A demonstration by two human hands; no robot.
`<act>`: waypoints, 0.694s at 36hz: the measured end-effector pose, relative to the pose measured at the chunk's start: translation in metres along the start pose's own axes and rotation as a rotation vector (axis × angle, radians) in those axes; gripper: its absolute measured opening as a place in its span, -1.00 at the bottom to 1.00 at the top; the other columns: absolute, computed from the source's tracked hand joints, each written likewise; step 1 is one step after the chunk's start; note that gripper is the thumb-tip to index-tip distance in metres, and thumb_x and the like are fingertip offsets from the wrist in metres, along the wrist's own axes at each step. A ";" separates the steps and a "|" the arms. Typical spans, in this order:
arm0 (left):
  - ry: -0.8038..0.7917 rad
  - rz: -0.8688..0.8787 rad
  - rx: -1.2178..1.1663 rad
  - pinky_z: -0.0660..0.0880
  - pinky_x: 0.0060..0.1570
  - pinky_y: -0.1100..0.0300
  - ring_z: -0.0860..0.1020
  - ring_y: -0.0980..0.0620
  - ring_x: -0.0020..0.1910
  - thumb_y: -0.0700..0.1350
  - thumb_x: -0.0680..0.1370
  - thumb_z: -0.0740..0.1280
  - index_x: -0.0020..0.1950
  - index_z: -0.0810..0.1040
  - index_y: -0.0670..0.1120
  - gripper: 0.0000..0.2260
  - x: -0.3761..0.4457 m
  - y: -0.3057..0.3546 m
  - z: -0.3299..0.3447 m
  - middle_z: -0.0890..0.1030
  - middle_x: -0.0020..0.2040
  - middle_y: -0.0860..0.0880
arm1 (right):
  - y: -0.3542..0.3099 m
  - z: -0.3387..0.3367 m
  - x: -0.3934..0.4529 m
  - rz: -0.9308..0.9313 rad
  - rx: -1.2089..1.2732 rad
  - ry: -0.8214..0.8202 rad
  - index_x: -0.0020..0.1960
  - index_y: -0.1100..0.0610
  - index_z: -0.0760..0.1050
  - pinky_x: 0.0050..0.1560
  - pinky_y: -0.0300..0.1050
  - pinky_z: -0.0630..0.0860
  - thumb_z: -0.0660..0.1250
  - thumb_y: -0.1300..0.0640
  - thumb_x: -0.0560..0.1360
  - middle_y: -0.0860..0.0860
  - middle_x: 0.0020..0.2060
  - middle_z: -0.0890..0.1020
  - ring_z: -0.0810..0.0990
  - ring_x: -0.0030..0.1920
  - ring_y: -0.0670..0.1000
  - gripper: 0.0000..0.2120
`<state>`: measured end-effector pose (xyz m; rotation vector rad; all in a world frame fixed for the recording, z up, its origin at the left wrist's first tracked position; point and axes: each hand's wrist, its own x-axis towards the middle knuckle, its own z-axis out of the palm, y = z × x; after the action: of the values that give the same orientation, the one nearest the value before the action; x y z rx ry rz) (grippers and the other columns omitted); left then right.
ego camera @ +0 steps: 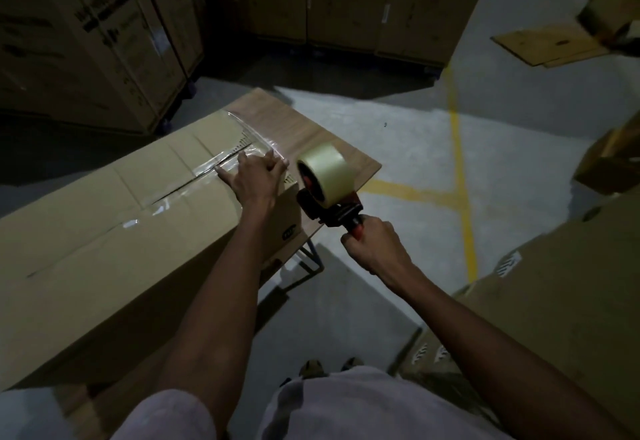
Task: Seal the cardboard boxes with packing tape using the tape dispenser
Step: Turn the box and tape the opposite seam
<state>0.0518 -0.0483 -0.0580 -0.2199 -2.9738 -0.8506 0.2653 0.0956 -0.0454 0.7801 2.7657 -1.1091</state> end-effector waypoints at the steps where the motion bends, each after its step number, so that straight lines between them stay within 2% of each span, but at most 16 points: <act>1: -0.001 0.007 0.009 -0.22 0.49 -0.35 0.35 -0.02 0.52 0.22 0.60 0.30 0.19 0.71 0.07 -0.66 -0.001 0.000 0.000 0.62 0.29 -0.10 | -0.001 0.003 0.002 -0.005 -0.037 0.009 -0.20 0.03 0.41 -0.44 -0.09 0.37 0.28 0.02 0.43 0.08 -0.33 0.56 0.55 -0.35 0.20 -0.89; 3: 0.004 0.019 -0.015 -0.22 0.51 -0.34 0.39 -0.04 0.49 0.17 0.62 0.30 0.17 0.71 0.02 -0.68 -0.003 0.001 -0.002 0.62 0.29 -0.14 | -0.005 0.011 0.008 -0.009 -0.075 0.023 -0.19 0.00 0.37 -0.41 -0.14 0.24 0.27 0.00 0.43 0.05 -0.29 0.53 0.52 -0.32 0.16 -0.89; 6: -0.030 0.050 -0.102 -0.32 0.51 -0.29 0.33 0.00 0.53 0.02 0.64 0.32 0.12 0.73 -0.04 -0.76 -0.001 0.000 -0.006 0.65 0.27 -0.09 | -0.010 0.020 0.014 0.000 -0.072 0.048 -0.09 0.02 0.42 -0.41 -0.17 0.23 0.28 -0.01 0.45 0.01 -0.27 0.51 0.51 -0.31 0.13 -0.88; 9: -0.068 0.139 -0.021 -0.30 0.52 -0.27 0.36 -0.09 0.52 0.04 0.64 0.31 0.19 0.71 -0.04 -0.74 0.003 -0.004 -0.015 0.63 0.28 -0.16 | -0.013 0.024 0.016 -0.002 -0.086 0.078 -0.03 0.00 0.42 -0.40 -0.18 0.25 0.29 -0.01 0.47 -0.01 -0.26 0.49 0.44 -0.34 0.07 -0.88; 11: -0.083 0.171 0.045 -0.25 0.54 -0.25 0.43 -0.14 0.45 0.01 0.66 0.29 0.27 0.67 -0.04 -0.73 0.002 -0.005 -0.020 0.57 0.35 -0.21 | -0.014 0.025 0.016 -0.007 -0.110 0.088 -0.02 0.00 0.41 -0.34 -0.14 0.32 0.30 0.01 0.48 0.01 -0.23 0.48 0.44 -0.32 0.10 -0.88; 13: -0.079 0.182 0.081 -0.25 0.55 -0.18 0.51 -0.12 0.32 -0.13 0.66 0.29 0.34 0.62 -0.05 -0.73 -0.002 -0.003 -0.021 0.50 0.41 -0.24 | -0.016 0.025 0.015 -0.022 -0.148 0.104 -0.01 0.01 0.39 -0.26 -0.08 0.39 0.30 0.04 0.50 0.03 -0.21 0.48 0.46 -0.27 0.16 -0.88; 15: -0.082 0.193 0.099 -0.26 0.53 -0.11 0.55 -0.09 0.13 -0.27 0.64 0.27 0.39 0.57 -0.08 -0.66 -0.005 -0.003 -0.020 0.49 0.40 -0.27 | -0.018 0.024 0.014 -0.049 -0.192 0.129 -0.02 0.02 0.37 -0.24 -0.03 0.42 0.28 0.06 0.51 0.05 -0.20 0.47 0.47 -0.24 0.20 -0.89; 16: -0.076 0.190 0.121 -0.25 0.53 -0.14 0.56 -0.12 0.12 -0.29 0.63 0.26 0.41 0.56 -0.09 -0.64 -0.005 -0.003 -0.019 0.50 0.37 -0.27 | -0.019 0.023 0.014 -0.058 -0.206 0.139 -0.03 0.02 0.36 -0.23 -0.01 0.42 0.28 0.07 0.52 0.05 -0.20 0.47 0.47 -0.24 0.20 -0.90; 18: -0.052 0.172 0.157 -0.21 0.56 -0.21 0.58 -0.15 0.16 -0.28 0.61 0.27 0.24 0.65 -0.10 -0.73 -0.005 -0.003 -0.018 0.55 0.28 -0.22 | -0.021 0.022 0.013 -0.048 -0.205 0.148 -0.03 0.03 0.37 -0.23 0.00 0.43 0.29 0.10 0.51 0.05 -0.21 0.48 0.46 -0.23 0.20 -0.90; 20: -0.019 0.185 0.142 -0.22 0.55 -0.22 0.59 -0.12 0.13 -0.28 0.57 0.30 -0.01 0.69 -0.11 -0.82 -0.007 -0.004 -0.016 0.60 0.11 -0.13 | -0.022 0.023 0.010 -0.030 -0.191 0.147 -0.04 0.03 0.38 -0.24 -0.01 0.43 0.30 0.11 0.50 0.03 -0.24 0.46 0.47 -0.24 0.20 -0.90; 21: -0.006 0.202 0.130 -0.23 0.54 -0.23 0.59 -0.12 0.12 -0.29 0.55 0.32 -0.06 0.69 -0.11 -0.84 -0.008 -0.004 -0.014 0.59 0.02 -0.11 | -0.022 0.023 0.009 -0.021 -0.189 0.147 -0.04 0.03 0.38 -0.25 -0.01 0.42 0.30 0.11 0.50 0.02 -0.26 0.46 0.47 -0.25 0.20 -0.90; 23: 0.006 0.210 0.111 -0.20 0.54 -0.22 0.58 -0.13 0.13 -0.28 0.56 0.32 -0.01 0.70 -0.12 -0.83 -0.010 -0.004 -0.010 0.61 0.01 -0.15 | -0.022 0.024 0.006 0.000 -0.194 0.147 -0.03 0.04 0.38 -0.24 -0.01 0.42 0.31 0.11 0.51 0.03 -0.23 0.47 0.48 -0.24 0.19 -0.90; 25: -0.008 0.135 0.011 -0.05 0.57 0.00 0.56 -0.12 0.22 -0.24 0.59 0.27 0.14 0.67 -0.19 -0.78 -0.007 -0.006 -0.009 0.62 0.16 -0.16 | -0.023 0.025 0.003 0.022 -0.178 0.143 -0.03 0.05 0.39 -0.23 -0.02 0.42 0.31 0.12 0.52 0.05 -0.20 0.49 0.48 -0.22 0.20 -0.90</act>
<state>0.0577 -0.0587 -0.0542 -0.4192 -2.9301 -0.8192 0.2485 0.0669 -0.0501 0.8971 2.9128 -0.8184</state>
